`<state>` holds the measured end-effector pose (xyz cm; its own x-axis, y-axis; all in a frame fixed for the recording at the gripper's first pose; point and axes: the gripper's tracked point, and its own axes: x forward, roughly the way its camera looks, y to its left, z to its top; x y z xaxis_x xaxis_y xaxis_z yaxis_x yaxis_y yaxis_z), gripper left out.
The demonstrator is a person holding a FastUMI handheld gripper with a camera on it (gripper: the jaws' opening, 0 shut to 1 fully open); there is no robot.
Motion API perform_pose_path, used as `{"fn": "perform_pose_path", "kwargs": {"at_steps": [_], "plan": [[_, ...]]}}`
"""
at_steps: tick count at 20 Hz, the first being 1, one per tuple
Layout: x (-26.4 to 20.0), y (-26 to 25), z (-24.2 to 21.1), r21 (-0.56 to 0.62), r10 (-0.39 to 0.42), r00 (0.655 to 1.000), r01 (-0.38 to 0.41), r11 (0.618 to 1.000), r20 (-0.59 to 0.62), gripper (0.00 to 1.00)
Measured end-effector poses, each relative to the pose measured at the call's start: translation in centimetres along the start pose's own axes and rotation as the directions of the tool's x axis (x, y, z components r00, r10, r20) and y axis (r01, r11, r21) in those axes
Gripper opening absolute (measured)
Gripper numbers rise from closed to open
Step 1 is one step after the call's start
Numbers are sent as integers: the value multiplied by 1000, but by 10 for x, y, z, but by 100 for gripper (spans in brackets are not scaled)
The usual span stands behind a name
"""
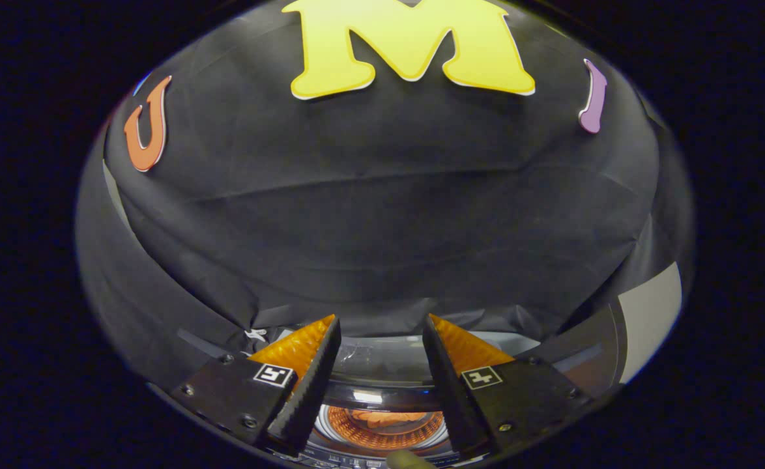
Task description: Put the clothes into the washing machine and then close the washing machine lid.
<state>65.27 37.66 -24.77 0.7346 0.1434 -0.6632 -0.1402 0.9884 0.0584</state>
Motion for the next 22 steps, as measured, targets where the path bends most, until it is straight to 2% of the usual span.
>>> {"fn": "perform_pose_path", "kwargs": {"at_steps": [22], "plan": [[-32,1,-41,-14,-15,999,15,1000,31,80]]}}
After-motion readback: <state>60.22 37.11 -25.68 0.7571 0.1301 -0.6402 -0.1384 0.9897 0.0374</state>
